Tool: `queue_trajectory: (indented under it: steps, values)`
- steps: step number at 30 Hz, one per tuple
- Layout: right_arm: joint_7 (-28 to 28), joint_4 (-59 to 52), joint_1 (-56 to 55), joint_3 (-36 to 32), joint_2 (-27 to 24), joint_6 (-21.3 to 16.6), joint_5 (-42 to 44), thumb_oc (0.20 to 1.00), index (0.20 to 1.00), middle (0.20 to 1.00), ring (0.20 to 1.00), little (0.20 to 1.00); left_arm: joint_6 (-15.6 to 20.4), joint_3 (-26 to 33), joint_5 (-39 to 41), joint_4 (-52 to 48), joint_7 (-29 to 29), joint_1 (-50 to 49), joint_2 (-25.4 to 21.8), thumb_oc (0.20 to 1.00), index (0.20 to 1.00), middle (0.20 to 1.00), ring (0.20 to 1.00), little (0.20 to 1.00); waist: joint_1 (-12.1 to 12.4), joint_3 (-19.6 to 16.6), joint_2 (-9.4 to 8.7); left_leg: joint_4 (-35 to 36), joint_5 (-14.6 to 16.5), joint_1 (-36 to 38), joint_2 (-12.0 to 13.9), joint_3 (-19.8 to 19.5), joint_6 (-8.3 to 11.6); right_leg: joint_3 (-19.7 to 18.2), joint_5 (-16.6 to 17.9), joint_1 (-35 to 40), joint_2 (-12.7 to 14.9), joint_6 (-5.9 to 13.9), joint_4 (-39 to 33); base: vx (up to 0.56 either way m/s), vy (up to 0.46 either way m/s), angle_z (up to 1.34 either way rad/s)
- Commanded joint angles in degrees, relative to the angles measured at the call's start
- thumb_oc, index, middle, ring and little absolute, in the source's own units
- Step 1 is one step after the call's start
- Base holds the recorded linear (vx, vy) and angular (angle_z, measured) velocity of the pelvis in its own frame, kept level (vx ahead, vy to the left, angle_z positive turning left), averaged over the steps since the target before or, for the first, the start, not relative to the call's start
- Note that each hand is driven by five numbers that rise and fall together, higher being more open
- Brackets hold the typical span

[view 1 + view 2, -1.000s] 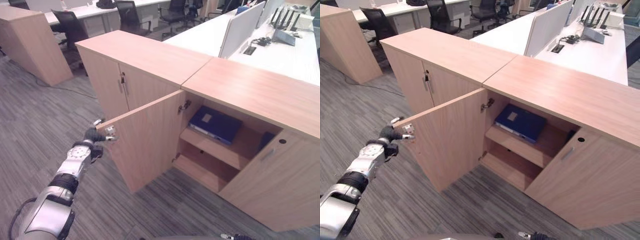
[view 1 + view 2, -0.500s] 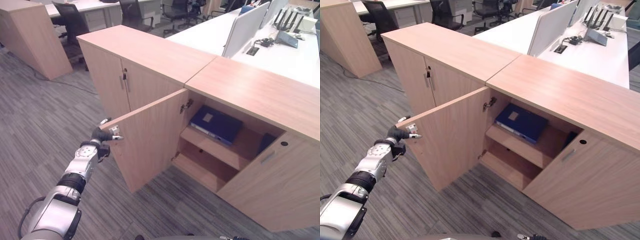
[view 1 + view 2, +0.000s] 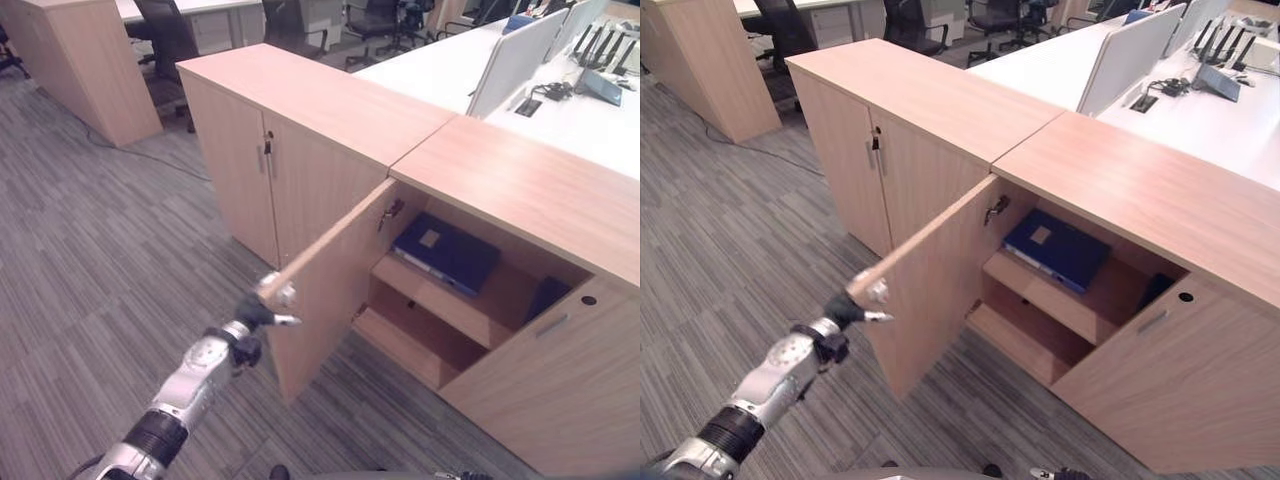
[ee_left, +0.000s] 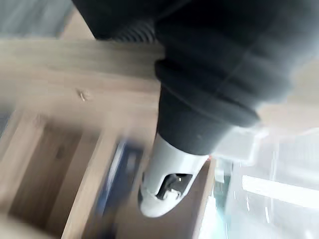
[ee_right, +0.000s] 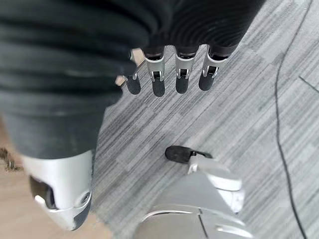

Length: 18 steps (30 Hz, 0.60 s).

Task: Put the empty folder in the office cabinet

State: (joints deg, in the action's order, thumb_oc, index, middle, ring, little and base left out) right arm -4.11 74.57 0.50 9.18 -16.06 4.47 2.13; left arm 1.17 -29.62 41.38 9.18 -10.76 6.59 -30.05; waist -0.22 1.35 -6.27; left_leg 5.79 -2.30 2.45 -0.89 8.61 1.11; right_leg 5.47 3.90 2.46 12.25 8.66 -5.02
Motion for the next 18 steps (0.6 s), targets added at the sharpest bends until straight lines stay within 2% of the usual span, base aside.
queue_trajectory:
  steps: [1, 2, 5, 18]
  values:
    - [-3.03, 7.08, 4.28, 10.80, 0.68, 1.94, -16.06, 1.000, 1.000, 1.000, 1.000, 1.000, -3.16, -7.82, 3.10, -4.85, -7.69, 1.76, 4.98, 1.000, 1.000, 1.000, 1.000, 1.000, -0.96, 0.76, 1.42, -0.79, 7.21, 1.11, -0.62, -3.12, -2.73, 4.76, 2.94, -2.70, 3.20, 4.26, 2.43, 0.00, 0.000, 0.00]
    - [-4.23, 7.78, 3.51, 14.03, 0.96, 2.16, -20.81, 1.000, 1.000, 1.000, 1.000, 1.000, -3.35, -8.70, 1.87, -5.32, -7.97, 1.90, 4.61, 1.000, 1.000, 1.000, 1.000, 1.000, -0.68, 0.76, 1.32, -0.79, 7.19, 1.00, -0.68, -3.32, -2.79, 5.04, 2.93, -2.58, 3.25, 4.16, 2.40, 0.00, 0.000, 0.00]
    - [-4.65, 8.19, 1.62, 16.74, 1.04, 2.14, -25.15, 1.000, 1.000, 1.000, 1.000, 1.000, -3.22, -8.78, 2.28, -6.82, -7.88, 0.87, 3.94, 1.000, 1.000, 1.000, 1.000, 1.000, -0.37, 0.58, 1.13, -0.79, 6.92, 0.34, -0.99, -3.70, -2.90, 5.46, 3.27, -2.79, 3.42, 4.06, 2.31, 0.00, 0.000, 0.00]
    - [-2.30, 4.87, -0.84, 13.11, 1.87, 2.17, -18.75, 1.000, 1.000, 1.000, 1.000, 1.000, -3.29, -6.46, 3.78, -6.39, -5.55, -2.43, 3.83, 1.000, 1.000, 1.000, 1.000, 1.000, -0.92, 0.84, 1.75, -0.79, 6.99, -0.70, -2.12, -3.91, -3.42, 5.54, 5.01, -3.71, 4.27, 4.63, 2.01, -0.01, 0.014, 0.02]
